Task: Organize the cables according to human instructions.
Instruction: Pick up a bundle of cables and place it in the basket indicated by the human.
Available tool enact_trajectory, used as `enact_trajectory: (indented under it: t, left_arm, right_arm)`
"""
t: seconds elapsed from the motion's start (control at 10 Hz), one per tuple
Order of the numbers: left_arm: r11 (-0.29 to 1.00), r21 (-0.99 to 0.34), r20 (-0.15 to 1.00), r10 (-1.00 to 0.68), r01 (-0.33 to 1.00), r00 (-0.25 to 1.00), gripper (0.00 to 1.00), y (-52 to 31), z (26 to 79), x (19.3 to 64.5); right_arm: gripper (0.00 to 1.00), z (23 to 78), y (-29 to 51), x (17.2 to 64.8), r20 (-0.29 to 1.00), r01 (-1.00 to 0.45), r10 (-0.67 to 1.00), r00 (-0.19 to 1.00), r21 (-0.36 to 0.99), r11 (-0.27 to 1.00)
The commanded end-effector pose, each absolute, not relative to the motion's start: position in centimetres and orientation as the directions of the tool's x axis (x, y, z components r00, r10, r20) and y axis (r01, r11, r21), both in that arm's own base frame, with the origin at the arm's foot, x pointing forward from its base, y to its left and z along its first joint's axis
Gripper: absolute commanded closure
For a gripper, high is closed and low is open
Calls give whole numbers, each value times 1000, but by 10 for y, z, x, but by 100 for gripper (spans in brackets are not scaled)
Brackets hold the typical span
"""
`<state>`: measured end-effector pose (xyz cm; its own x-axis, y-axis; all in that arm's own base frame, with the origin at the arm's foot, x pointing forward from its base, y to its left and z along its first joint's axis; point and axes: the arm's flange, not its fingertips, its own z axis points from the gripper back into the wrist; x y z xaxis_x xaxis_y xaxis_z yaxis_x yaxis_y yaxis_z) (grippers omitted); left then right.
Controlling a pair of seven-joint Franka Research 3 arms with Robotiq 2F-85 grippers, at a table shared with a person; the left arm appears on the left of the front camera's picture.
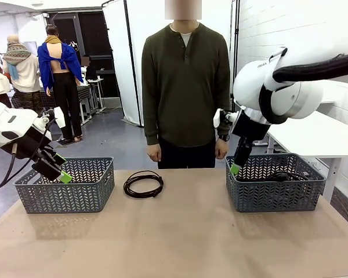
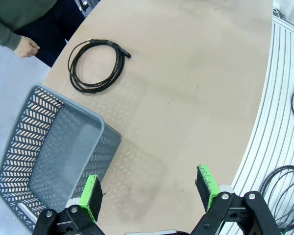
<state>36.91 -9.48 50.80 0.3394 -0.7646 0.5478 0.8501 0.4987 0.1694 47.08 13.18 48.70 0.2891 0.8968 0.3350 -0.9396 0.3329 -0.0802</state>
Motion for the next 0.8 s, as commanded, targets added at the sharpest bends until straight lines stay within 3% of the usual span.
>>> enact_trajectory:
  t: [0.0, 0.7]
  left_arm:
    - [490, 158, 560, -760, 857, 331, 0, -92, 508, 370]
    - [490, 158, 560, -760, 857, 331, 0, -92, 508, 370]
  right_arm:
    - [0, 471, 132, 459, 379, -958, 900, 216, -98, 271]
    - [0, 474, 141, 461, 330, -954, 912, 245, -85, 287]
